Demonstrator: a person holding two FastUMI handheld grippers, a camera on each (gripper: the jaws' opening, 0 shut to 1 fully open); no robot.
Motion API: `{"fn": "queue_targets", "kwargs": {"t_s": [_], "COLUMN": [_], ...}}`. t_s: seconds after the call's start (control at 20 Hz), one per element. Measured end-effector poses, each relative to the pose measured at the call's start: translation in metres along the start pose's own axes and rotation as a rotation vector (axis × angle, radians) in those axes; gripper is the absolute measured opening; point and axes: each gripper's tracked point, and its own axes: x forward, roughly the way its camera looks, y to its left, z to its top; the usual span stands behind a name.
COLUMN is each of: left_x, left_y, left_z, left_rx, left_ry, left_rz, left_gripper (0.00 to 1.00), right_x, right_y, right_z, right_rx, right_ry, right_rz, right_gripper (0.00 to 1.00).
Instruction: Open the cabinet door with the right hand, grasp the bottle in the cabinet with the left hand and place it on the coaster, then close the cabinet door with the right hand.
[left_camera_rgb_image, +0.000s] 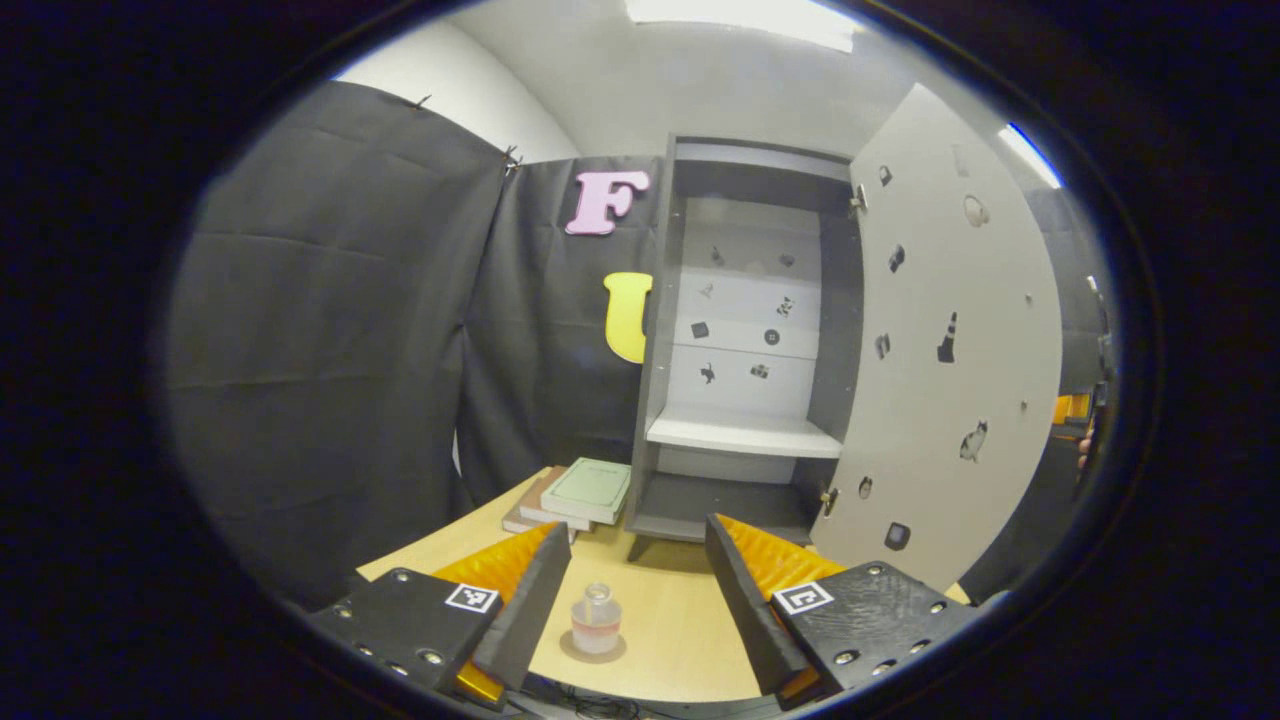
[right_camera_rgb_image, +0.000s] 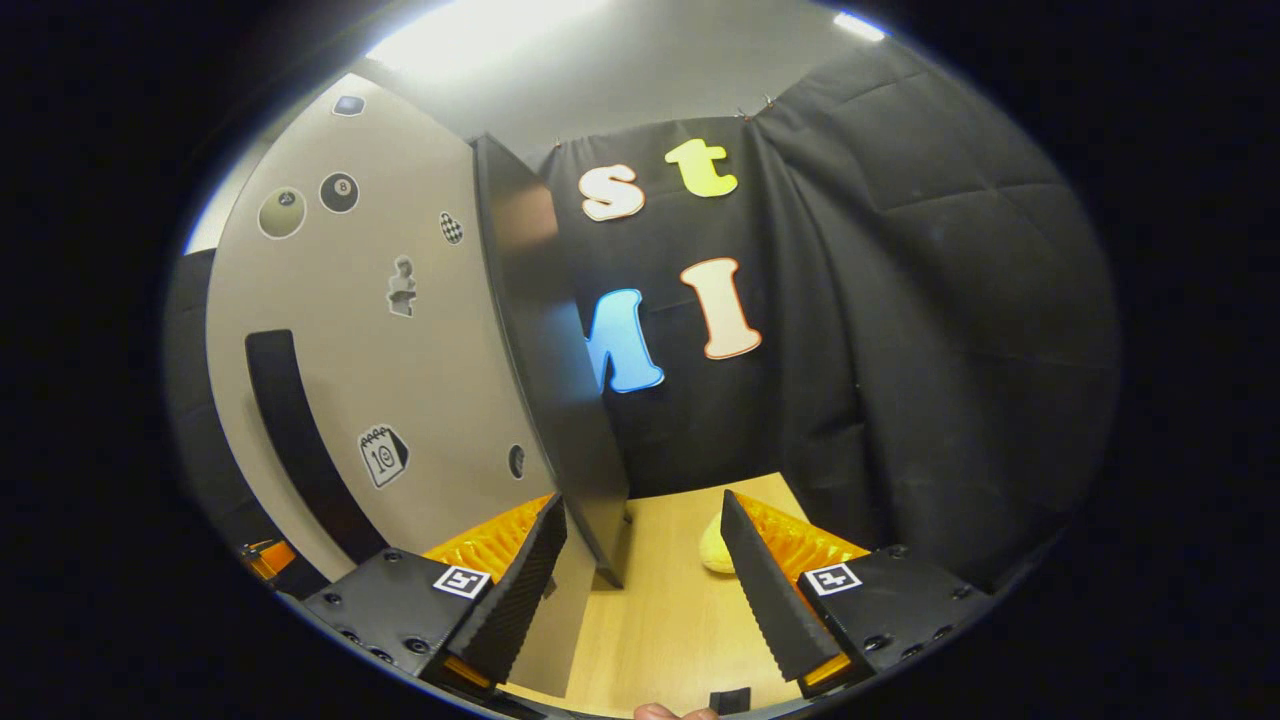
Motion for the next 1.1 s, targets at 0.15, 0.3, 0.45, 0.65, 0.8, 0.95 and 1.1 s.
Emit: {"fn": "queue_targets", "kwargs": {"t_s": [0.15, 0.3, 0.45, 0.65, 0.8, 0.95, 1.1], "left_x": [-0.005, -0.005, 0.016, 0.048, 0.06, 0.077, 0.1], "left_y": [-0.008, -0.023, -0.045, -0.042, -0.019, 0.01, 0.048], "left_z": [0.013, 0.034, 0.003, 0.003, 0.005, -0.005, -0.005], "left_rx": [0.024, 0.093, 0.072, 0.086, 0.1, 0.014, -0.039], "left_ry": [0.017, -0.061, -0.023, -0.004, -0.001, 0.048, 0.058], "left_rz": [0.05, 0.022, -0.08, -0.186, -0.23, -0.249, -0.22], "left_gripper": [0.82, 0.82, 0.82, 0.84, 0.82, 0.82, 0.84], "right_x": [0.001, -0.011, -0.023, -0.024, -0.024, -0.027, -0.023], "right_y": [0.013, 0.025, 0.04, 0.063, 0.072, 0.08, 0.109], "right_z": [-0.004, 0.007, 0.033, 0.031, 0.038, 0.042, 0.037], "right_rx": [-0.041, -0.056, -0.051, -0.096, -0.139, -0.222, -0.228], "right_ry": [0.067, 0.08, 0.017, 0.015, -0.004, -0.011, -0.016], "right_rz": [0.059, 0.072, 0.048, 0.001, -0.046, -0.108, -0.108], "right_gripper": [0.92, 0.98, 0.98, 0.98, 0.88, 0.96, 0.96]}}
